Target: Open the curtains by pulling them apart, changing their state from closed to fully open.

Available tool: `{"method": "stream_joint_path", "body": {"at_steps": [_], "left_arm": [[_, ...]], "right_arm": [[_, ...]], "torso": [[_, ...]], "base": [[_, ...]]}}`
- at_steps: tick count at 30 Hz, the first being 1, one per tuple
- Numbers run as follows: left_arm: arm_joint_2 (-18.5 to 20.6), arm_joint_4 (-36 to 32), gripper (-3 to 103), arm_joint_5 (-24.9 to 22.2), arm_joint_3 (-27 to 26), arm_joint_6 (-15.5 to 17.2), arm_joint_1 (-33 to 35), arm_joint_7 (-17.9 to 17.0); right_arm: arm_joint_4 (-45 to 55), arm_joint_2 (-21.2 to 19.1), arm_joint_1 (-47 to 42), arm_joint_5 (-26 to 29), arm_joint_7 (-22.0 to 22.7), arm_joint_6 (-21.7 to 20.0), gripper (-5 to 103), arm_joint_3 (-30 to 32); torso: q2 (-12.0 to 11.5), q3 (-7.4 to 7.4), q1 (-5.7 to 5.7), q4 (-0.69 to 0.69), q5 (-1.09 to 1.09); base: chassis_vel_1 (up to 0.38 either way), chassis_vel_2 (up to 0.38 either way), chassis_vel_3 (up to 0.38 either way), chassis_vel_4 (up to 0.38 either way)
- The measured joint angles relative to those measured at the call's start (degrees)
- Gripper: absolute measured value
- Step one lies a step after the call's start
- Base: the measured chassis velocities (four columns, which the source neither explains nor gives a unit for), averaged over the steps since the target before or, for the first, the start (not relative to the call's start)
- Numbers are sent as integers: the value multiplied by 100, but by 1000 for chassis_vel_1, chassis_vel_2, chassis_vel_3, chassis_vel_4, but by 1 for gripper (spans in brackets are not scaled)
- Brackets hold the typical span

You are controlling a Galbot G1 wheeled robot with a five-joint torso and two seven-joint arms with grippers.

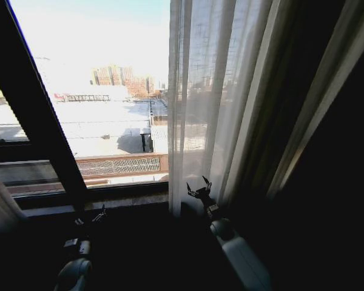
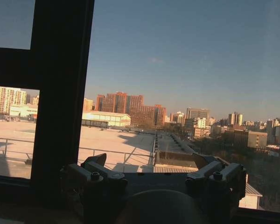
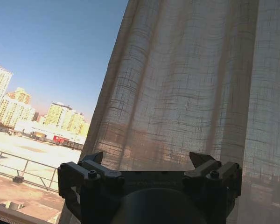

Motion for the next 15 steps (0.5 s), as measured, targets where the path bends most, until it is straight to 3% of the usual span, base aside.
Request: {"method": "stream_joint_path", "body": {"at_steps": [2,4,11,15], "left_arm": [[0,0,100,0,0,0,0,0],[0,0,100,0,0,-1,0,0],[0,0,100,0,0,0,0,0],[1,0,100,0,-1,0,0,0]], "right_arm": [[-120,19,47,147,-488,129,100,25],[-197,36,87,162,-629,266,100,32],[-192,85,84,172,-599,261,100,1],[-137,129,39,170,-543,211,100,-49]], "torso": [[0,0,-1,0,0],[0,0,0,0,0],[0,0,-1,0,0],[1,0,-1,1,0]], "base": [[0,0,0,0],[0,0,0,0],[-53,-5,39,4],[-171,-15,204,11]]}}
